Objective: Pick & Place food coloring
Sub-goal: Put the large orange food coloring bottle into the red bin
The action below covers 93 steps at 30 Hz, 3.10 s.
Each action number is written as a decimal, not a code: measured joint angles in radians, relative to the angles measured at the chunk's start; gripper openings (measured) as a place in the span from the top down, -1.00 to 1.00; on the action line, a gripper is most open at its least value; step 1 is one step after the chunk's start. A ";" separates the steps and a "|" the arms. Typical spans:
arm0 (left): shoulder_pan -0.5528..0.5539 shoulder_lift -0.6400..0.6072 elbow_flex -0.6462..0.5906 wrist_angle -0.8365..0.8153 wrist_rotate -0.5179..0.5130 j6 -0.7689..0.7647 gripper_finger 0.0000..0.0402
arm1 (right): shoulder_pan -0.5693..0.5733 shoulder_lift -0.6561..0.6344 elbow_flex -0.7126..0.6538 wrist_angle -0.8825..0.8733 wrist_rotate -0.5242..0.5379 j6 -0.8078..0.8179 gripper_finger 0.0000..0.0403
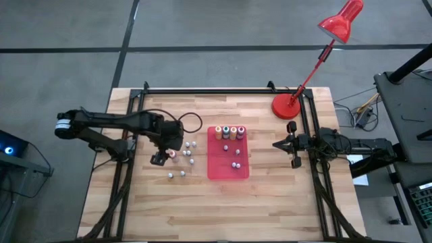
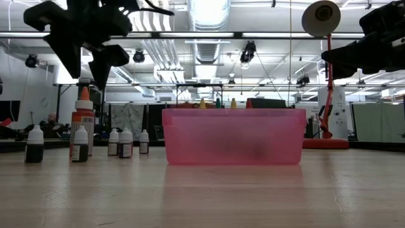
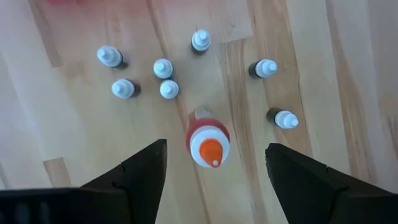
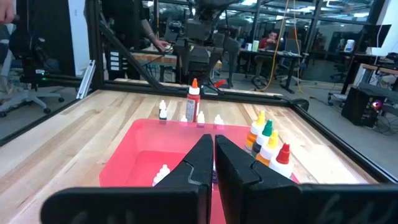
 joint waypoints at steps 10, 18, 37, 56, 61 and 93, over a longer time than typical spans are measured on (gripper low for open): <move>-0.004 -0.032 -0.056 0.037 -0.002 -0.051 -0.21 | 0.000 0.000 0.000 0.000 0.000 -0.001 0.96; -0.004 -0.044 -0.101 0.070 -0.003 -0.080 -0.21 | 0.000 0.000 0.000 0.000 0.000 0.001 0.96; -0.004 -0.042 -0.199 0.203 -0.011 -0.097 -0.21 | 0.000 0.000 0.000 0.000 0.000 -0.001 0.96; -0.004 -0.042 -0.216 0.218 -0.028 -0.127 -0.08 | 0.000 0.000 0.000 0.000 0.000 -0.001 0.96; -0.004 -0.042 -0.216 0.218 -0.030 -0.129 0.12 | 0.000 0.000 0.000 0.000 0.000 -0.001 0.96; -0.002 -0.041 -0.063 0.170 -0.084 -0.145 0.52 | 0.000 0.000 0.000 0.000 0.000 0.001 0.96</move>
